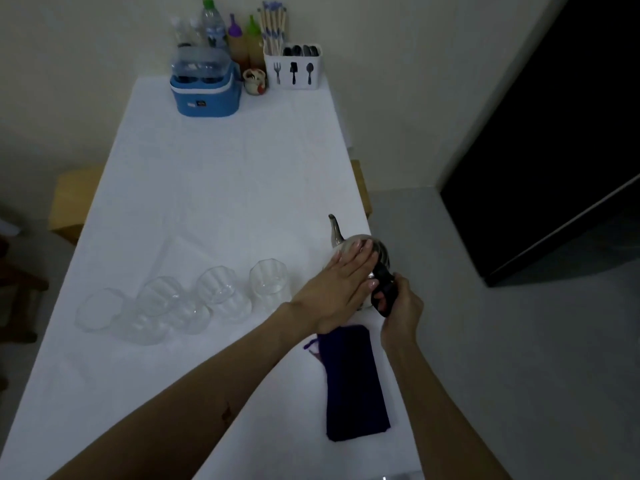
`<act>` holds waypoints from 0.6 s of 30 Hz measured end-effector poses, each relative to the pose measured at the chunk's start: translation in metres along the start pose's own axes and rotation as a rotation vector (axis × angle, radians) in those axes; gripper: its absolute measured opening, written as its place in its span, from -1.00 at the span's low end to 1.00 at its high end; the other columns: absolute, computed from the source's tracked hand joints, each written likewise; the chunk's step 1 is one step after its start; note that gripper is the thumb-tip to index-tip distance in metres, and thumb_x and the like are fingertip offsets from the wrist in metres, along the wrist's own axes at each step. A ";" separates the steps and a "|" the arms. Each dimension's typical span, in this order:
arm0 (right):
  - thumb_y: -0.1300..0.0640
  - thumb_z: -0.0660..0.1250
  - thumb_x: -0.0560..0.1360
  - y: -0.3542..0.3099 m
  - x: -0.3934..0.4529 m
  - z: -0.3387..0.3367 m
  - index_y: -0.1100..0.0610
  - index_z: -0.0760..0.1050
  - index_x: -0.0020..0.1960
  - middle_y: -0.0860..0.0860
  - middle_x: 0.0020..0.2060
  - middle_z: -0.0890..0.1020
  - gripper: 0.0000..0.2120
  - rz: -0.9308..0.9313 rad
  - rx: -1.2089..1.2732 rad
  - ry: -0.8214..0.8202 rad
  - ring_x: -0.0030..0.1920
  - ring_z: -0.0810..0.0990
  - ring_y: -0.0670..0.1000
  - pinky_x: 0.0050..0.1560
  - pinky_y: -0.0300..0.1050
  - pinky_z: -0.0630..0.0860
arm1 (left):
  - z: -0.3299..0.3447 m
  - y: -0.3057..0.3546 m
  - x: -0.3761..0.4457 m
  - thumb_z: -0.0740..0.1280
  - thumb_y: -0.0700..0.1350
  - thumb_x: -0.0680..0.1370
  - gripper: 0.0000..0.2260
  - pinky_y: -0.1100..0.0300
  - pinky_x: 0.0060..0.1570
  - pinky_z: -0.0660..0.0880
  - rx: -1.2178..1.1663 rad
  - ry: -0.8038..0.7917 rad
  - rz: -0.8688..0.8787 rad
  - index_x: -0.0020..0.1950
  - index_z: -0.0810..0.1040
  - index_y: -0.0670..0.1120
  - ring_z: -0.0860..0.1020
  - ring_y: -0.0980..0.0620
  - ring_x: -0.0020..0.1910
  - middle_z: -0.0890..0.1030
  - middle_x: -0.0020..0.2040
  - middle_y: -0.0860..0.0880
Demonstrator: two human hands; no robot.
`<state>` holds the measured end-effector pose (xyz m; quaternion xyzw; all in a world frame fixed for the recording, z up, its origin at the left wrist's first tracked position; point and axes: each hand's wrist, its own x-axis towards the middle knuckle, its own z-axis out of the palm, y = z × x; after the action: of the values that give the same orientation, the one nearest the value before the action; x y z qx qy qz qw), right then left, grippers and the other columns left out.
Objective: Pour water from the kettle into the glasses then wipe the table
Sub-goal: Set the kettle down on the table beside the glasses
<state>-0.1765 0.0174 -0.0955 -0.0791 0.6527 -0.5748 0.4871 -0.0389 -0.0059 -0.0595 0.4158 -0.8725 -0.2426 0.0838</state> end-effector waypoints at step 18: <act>0.17 0.29 0.60 0.039 0.028 0.006 0.19 0.63 -0.13 0.03 -0.23 0.67 -0.80 -0.144 0.081 -0.002 -0.16 0.60 0.01 -0.04 -0.02 0.54 | 0.026 -0.020 0.017 -0.15 0.08 0.66 -0.48 0.12 0.49 -0.30 0.017 0.023 -0.082 0.58 -0.15 -0.08 -0.26 0.08 0.55 -0.21 0.58 -0.01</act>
<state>-0.1685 0.0082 -0.1424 -0.1066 0.6211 -0.6342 0.4481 -0.0450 -0.0206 -0.0928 0.4545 -0.8558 -0.2335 0.0804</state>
